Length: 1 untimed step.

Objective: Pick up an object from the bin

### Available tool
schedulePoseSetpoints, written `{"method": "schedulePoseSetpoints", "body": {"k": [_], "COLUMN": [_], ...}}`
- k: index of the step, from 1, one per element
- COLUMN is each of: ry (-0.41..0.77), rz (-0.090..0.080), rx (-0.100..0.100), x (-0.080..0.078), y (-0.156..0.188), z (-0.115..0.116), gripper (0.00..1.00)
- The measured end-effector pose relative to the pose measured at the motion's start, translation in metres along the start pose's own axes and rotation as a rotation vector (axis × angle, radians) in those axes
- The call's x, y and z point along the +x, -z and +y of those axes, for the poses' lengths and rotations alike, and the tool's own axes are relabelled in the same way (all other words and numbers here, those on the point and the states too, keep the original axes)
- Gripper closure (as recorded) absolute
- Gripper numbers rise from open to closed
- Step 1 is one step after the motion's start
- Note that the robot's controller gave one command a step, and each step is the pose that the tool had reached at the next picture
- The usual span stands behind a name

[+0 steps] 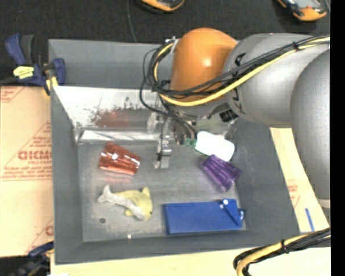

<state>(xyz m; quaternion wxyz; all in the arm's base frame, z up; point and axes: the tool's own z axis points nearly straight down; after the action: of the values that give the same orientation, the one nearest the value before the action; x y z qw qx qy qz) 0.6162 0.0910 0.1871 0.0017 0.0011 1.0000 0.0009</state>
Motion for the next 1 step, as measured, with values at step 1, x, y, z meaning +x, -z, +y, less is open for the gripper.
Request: {"method": "schedulePoseSetpoints", "body": {"k": [1], "ry": [0.0], "rz": [0.0], "rx": [0.0], "x": [0.0], "y": [0.0], "z": [0.0], "gripper": [0.0]}}
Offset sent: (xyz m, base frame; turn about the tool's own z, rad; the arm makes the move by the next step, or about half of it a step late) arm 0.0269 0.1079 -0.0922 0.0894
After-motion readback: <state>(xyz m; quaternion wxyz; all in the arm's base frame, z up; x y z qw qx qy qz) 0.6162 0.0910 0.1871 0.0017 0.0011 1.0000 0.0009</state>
